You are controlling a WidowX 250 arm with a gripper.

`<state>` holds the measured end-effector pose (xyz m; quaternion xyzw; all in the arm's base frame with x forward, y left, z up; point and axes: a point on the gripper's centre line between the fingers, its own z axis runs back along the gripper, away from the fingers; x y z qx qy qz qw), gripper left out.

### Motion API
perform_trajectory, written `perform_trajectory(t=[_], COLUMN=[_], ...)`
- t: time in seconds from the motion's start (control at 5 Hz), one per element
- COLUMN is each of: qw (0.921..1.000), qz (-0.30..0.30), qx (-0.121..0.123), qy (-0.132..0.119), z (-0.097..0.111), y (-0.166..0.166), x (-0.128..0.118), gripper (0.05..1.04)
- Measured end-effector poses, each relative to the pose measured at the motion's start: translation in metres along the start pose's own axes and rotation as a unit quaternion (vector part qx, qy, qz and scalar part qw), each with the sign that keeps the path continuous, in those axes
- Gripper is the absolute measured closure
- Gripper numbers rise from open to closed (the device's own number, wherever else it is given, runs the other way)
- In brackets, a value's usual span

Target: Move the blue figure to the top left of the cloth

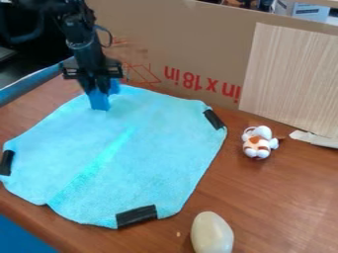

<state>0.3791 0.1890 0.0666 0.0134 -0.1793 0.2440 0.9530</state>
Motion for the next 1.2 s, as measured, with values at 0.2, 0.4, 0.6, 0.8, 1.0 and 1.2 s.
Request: perform_trajectory(t=[0.2, 0.4, 0.6, 0.8, 1.0, 1.2], qw=[0.9999, 0.9998, 0.9996, 0.9994, 0.9949, 0.9750], qz=[0.002, 0.002, -0.006, -0.027, -0.101, -0.220], qx=[0.011, 0.020, 0.028, 0.021, -0.002, -0.026], qy=[0.008, 0.005, 0.002, 0.010, -0.006, 0.013], z=[-0.010, -0.015, -0.017, -0.017, 0.023, 0.073], y=[0.003, 0.001, -0.005, -0.009, -0.018, -0.021], x=[-0.003, -0.003, -0.003, -0.011, -0.003, -0.010], gripper=[0.807, 0.749, 0.453, 0.168, 0.079, 0.083])
